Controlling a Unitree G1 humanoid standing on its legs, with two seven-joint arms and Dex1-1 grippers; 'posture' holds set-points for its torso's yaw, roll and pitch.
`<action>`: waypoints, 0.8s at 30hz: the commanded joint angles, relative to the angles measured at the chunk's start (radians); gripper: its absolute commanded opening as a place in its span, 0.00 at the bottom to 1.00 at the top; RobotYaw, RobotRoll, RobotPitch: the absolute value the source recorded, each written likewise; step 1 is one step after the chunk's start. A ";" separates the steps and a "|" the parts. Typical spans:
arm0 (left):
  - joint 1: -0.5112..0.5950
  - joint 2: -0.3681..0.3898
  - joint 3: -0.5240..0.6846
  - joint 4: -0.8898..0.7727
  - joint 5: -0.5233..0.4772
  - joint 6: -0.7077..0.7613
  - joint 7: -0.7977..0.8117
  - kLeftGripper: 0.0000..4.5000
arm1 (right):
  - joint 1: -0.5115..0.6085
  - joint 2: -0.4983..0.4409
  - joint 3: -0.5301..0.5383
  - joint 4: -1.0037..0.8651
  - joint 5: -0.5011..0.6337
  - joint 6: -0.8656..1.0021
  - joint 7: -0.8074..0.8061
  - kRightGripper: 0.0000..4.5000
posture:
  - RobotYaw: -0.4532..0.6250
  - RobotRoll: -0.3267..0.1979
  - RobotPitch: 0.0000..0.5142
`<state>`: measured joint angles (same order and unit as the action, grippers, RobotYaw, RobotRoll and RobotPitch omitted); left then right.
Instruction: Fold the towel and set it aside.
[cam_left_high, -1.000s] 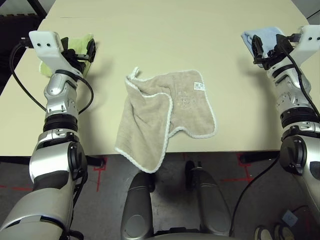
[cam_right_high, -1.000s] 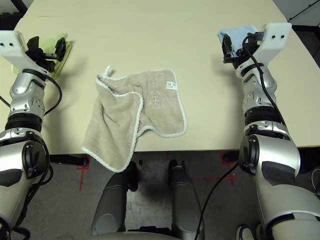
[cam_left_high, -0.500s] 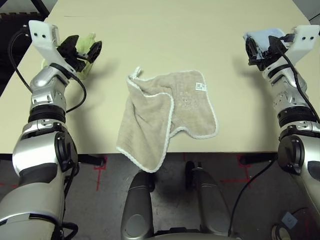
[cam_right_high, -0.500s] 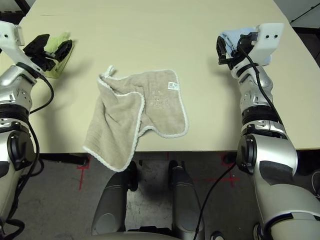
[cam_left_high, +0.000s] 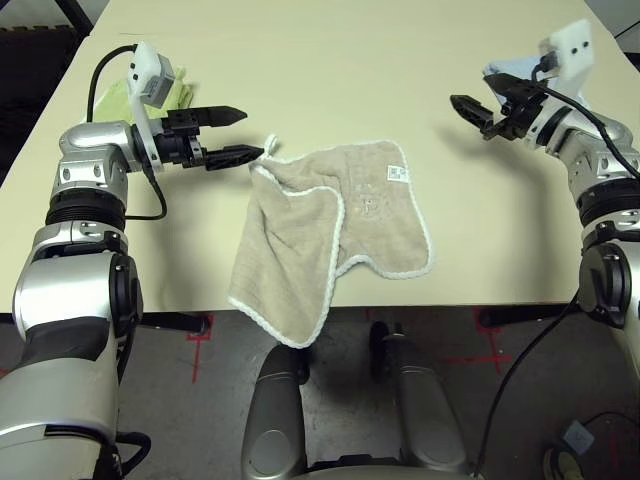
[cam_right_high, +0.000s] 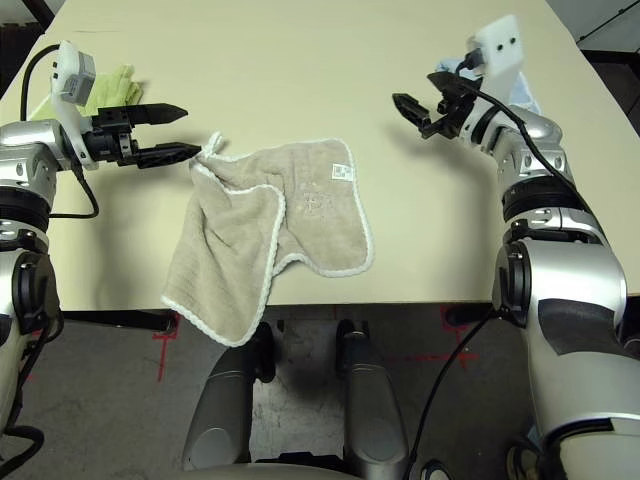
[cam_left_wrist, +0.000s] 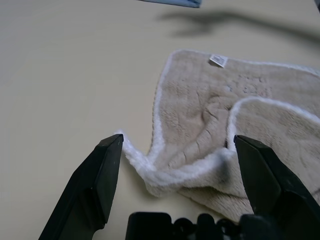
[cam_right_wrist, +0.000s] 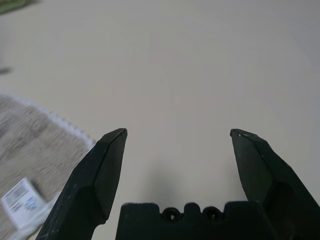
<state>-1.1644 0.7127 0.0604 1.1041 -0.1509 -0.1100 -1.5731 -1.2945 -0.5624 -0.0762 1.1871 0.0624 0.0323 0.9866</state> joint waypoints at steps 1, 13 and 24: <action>0.001 0.026 -0.023 -0.027 -0.002 -0.030 -0.041 1.00 | -0.067 0.018 0.044 0.040 -0.042 0.101 0.047 1.00 | 0.38 0.62 0.65; 0.061 0.050 -0.081 -0.139 -0.104 -0.010 -0.041 1.00 | -0.068 0.137 0.158 0.044 -0.162 0.102 -0.024 1.00 | 0.41 0.62 0.68; 0.083 0.042 -0.089 -0.214 -0.152 0.048 -0.041 1.00 | -0.025 0.174 0.205 0.054 -0.235 0.053 -0.095 1.00 | 0.42 0.62 0.68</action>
<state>-1.0955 0.7509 -0.0191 0.9126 -0.2907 -0.0742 -1.6015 -1.3414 -0.3962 0.1178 1.2239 -0.1633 0.0896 0.9011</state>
